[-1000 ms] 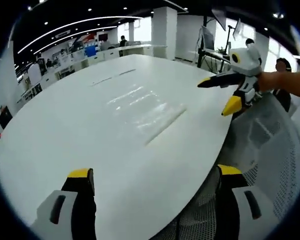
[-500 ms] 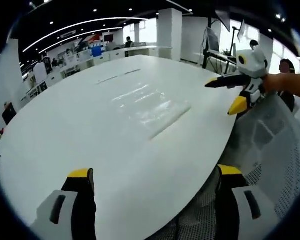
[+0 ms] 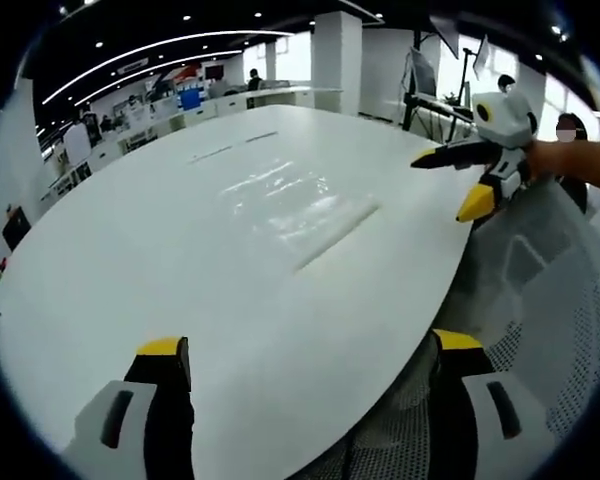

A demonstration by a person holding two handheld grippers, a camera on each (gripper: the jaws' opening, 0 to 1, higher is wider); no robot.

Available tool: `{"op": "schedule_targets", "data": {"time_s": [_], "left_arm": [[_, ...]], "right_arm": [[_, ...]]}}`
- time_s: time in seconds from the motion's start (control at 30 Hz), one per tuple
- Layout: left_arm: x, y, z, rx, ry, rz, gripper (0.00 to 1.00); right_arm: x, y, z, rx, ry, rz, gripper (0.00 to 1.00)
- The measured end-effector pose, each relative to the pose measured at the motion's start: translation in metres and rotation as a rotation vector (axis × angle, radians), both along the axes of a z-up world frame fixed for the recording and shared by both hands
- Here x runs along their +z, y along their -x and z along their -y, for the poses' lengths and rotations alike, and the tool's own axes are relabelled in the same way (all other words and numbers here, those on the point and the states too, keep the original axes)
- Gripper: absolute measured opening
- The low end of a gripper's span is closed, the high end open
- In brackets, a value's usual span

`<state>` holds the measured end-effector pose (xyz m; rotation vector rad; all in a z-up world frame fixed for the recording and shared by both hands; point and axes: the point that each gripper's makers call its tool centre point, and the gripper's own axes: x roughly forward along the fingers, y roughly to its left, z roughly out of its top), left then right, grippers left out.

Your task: Open the resealable bag by pulling the two sides of the seal apart until the entire bag opening is separated and visibly accessible.

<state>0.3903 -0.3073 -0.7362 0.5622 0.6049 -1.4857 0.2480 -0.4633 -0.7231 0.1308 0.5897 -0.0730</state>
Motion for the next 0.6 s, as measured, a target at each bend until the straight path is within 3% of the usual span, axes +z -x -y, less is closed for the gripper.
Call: {"op": "schedule_targets", "data": {"time_s": [0.6], "left_arm": [[-0.007,0.000,-0.002,0.005,-0.002,-0.002,0.95]], "right_arm": [[-0.011,0.003,-0.001,0.000,-0.004,-0.031,0.99]]}}
